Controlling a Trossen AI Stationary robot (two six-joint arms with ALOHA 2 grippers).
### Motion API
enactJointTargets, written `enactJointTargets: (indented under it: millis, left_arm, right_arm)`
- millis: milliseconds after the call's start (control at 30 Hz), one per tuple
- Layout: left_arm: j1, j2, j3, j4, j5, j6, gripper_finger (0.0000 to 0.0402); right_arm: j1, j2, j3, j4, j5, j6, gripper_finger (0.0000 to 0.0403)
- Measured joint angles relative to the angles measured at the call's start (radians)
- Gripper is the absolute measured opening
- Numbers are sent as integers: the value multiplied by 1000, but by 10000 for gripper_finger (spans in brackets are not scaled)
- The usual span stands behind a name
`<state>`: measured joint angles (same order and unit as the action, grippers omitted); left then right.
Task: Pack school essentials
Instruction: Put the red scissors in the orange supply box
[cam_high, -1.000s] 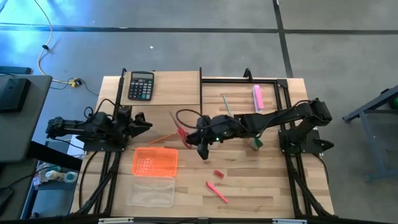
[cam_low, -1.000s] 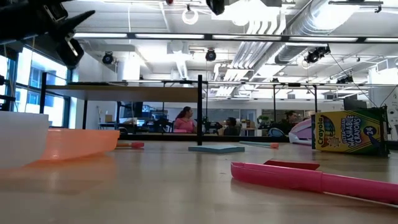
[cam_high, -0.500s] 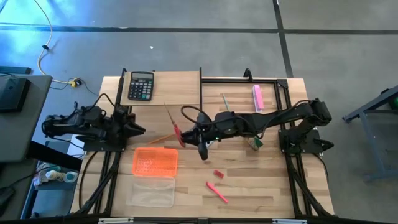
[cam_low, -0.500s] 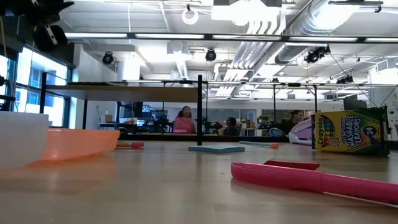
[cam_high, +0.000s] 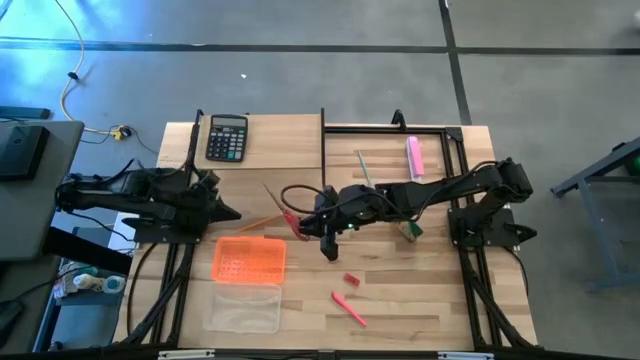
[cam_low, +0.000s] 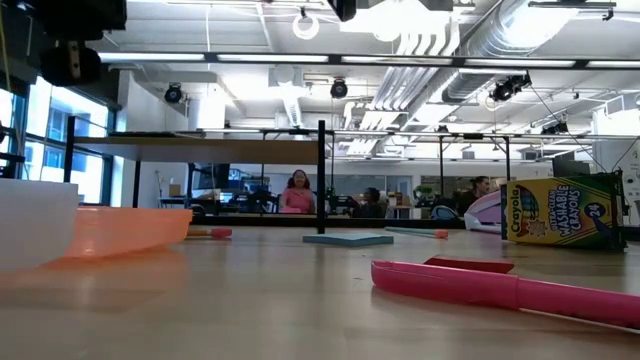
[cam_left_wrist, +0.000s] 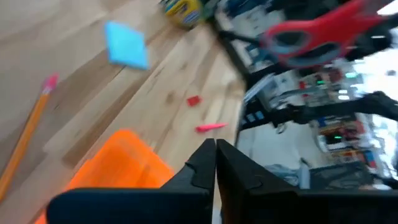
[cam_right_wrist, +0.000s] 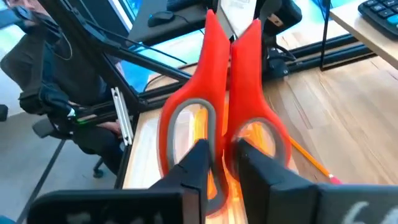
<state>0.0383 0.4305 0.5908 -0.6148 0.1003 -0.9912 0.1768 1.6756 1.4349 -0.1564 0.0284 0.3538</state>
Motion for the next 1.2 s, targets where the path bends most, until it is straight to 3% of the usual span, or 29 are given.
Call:
enactJointTargets:
  millis: [300, 500, 800, 1200]
  left_arm:
    - [-38, 232, 174, -337, -15, -123, 0]
    - [-129, 338, 216, -380, -64, -163, 0]
    - [-234, 370, 217, -435, -25, -272, 0]
    - [-529, 417, 217, -533, -22, -603, 0]
  right_arm:
    - [0, 0, 0, -59, 2, -22, 27]
    - [-7, 0, 0, -62, 2, -17, 18]
    - [-7, 0, 0, -61, 8, -15, 17]
    - [-34, 0, -1, -66, 28, -19, 16]
